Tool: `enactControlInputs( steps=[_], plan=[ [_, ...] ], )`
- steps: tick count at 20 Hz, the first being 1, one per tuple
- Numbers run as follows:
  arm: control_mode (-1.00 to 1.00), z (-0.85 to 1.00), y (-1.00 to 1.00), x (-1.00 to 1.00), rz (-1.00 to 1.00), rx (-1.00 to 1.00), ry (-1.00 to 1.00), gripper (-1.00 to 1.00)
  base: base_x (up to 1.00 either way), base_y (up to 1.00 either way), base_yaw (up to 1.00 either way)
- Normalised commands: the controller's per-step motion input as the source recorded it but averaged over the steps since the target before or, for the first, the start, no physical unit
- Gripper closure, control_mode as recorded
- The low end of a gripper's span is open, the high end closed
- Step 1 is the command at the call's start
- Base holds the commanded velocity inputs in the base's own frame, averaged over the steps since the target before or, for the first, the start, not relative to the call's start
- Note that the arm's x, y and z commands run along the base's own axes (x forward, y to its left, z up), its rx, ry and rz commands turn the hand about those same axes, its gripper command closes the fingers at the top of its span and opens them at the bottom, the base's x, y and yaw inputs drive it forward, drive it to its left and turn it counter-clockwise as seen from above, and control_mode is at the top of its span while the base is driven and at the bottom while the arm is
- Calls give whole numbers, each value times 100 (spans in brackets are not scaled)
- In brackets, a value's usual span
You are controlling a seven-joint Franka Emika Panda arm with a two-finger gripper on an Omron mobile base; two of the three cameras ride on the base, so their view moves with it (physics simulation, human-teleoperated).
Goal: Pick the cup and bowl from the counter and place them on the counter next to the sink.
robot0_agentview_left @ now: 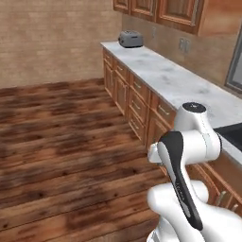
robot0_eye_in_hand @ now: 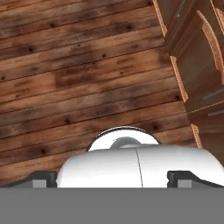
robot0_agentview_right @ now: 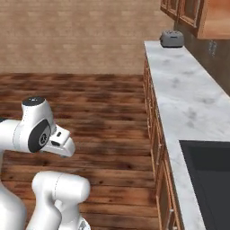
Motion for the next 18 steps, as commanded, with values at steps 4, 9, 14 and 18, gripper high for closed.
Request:
enactControlInputs(
  steps=[4, 9, 14, 18],
  plan=[
    [100, 0, 0, 0, 0, 0, 0, -100, 0, -29, 66],
    [100, 0, 0, 0, 0, 0, 0, -100, 0, -33, 65],
    [100, 0, 0, 0, 0, 0, 0, -100, 0, -32, 64],
    [100, 0, 0, 0, 0, 0, 0, -100, 0, -19, 63]
  ],
)
